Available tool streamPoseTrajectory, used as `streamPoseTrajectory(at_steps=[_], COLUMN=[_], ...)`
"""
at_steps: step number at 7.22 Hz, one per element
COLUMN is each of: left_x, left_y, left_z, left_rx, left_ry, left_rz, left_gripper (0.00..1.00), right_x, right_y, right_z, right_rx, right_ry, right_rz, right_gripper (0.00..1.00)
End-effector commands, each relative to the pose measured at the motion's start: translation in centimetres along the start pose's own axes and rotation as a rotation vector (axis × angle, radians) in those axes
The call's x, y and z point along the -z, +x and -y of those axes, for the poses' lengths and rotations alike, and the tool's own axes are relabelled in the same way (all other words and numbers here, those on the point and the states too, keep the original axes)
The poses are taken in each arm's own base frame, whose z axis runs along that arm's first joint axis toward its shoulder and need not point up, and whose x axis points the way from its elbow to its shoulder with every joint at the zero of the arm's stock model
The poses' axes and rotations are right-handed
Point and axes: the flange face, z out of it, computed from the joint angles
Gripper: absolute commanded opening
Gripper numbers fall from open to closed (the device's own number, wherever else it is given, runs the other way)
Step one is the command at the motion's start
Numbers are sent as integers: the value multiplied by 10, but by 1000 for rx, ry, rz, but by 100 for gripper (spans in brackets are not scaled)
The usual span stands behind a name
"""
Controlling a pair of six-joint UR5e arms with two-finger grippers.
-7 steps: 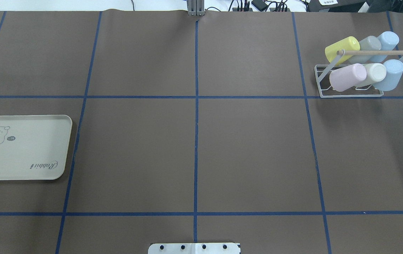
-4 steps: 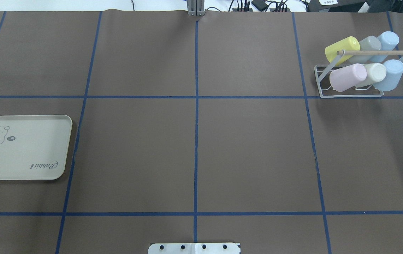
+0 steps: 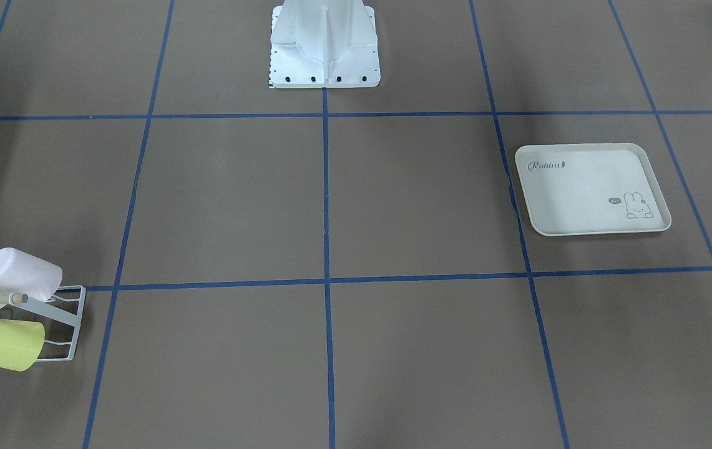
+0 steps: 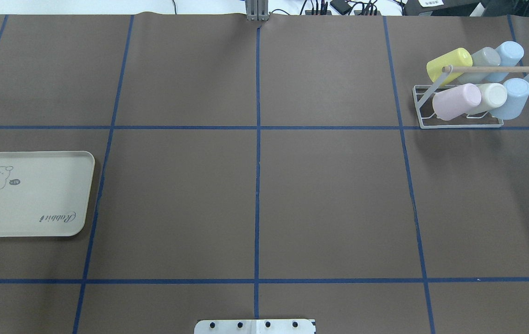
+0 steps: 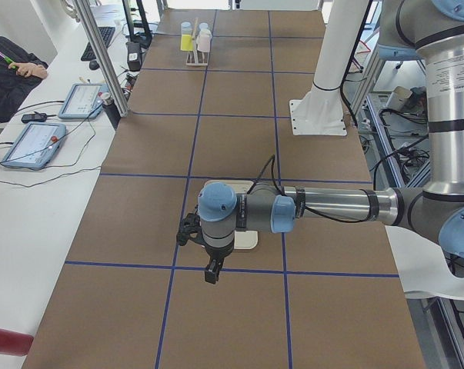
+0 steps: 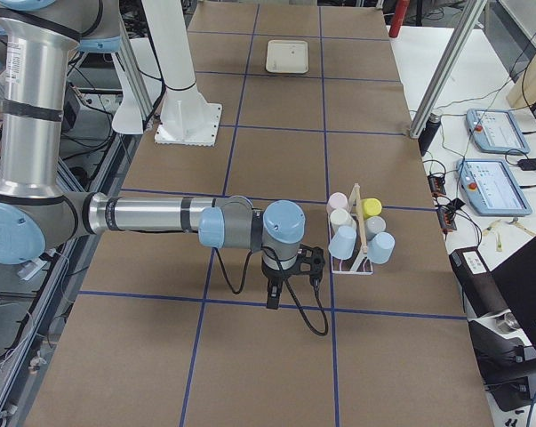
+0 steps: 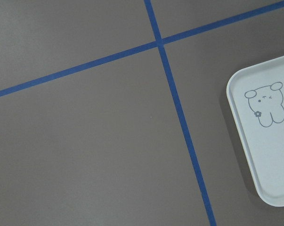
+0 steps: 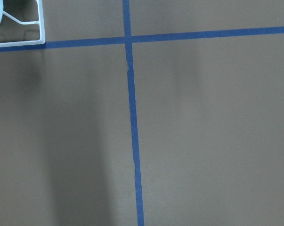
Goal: Transfer IKEA cup to right arm and place on rack
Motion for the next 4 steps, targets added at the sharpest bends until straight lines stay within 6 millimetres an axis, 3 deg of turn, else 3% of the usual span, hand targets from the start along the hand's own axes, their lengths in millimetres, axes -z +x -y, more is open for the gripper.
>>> streamPoseTrajectory(at_steps=[1,4], left_x=[9,11], left_y=[6,7], left_z=[9,11], left_rx=[-43,-68], left_ry=[45,74], left_rz=[13,22], left_gripper=[100,100], right_x=[0,0], right_y=[-2,-4], right_z=[0,1], right_rx=[6,8], right_ry=[0,1], right_rz=[2,16], right_gripper=[100,100])
